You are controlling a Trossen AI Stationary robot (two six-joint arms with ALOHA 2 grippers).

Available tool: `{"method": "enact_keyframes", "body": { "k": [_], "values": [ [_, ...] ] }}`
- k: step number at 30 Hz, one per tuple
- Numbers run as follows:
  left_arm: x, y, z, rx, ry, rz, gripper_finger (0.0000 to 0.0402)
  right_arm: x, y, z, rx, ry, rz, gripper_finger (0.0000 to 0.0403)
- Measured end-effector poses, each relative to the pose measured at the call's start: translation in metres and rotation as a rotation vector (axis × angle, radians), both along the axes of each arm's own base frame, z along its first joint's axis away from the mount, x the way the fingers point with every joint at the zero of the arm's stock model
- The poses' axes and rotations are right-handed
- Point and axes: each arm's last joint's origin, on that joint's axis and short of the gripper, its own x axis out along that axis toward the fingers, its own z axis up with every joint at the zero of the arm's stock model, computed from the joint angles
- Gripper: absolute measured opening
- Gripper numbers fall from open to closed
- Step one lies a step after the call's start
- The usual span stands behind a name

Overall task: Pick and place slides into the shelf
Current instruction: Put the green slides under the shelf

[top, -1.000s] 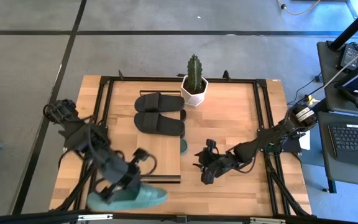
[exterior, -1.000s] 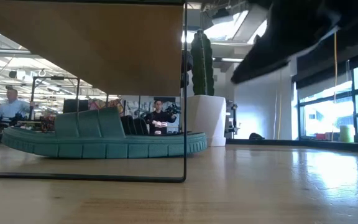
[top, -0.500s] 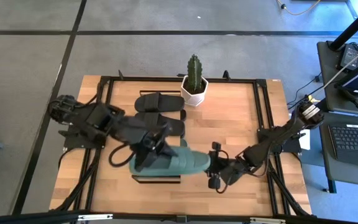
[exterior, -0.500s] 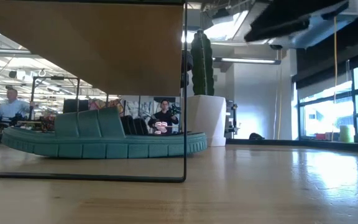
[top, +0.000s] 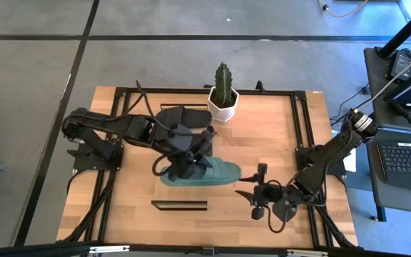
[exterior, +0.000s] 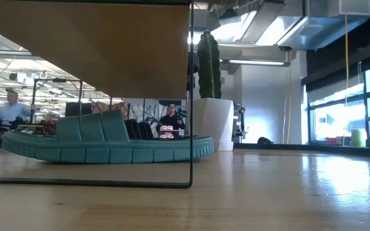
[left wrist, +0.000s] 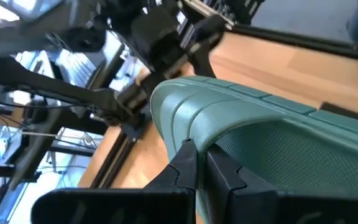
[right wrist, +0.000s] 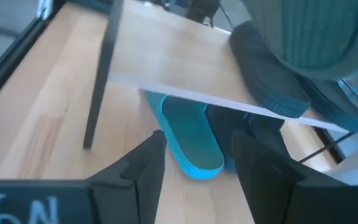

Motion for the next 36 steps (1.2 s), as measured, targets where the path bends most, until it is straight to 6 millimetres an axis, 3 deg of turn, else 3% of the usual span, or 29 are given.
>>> {"method": "enact_keyframes", "body": {
  "k": [6, 21, 36],
  "values": [
    [0.000, -0.002, -0.010, 0.043, 0.032, -0.040, 0.0002, -0.006, 0.002, 0.000, -0.088, 0.040, 0.047, 0.0187],
    [-0.003, -0.004, -0.013, 0.009, 0.077, -0.108, 0.0002, 0.007, -0.009, 0.009, -0.272, -0.017, -0.035, 0.0187],
    [-0.003, -0.004, -0.013, 0.008, 0.076, -0.107, 0.0002, 0.016, -0.008, 0.023, -0.222, -0.124, -0.033, 0.0187]
  ]
}}
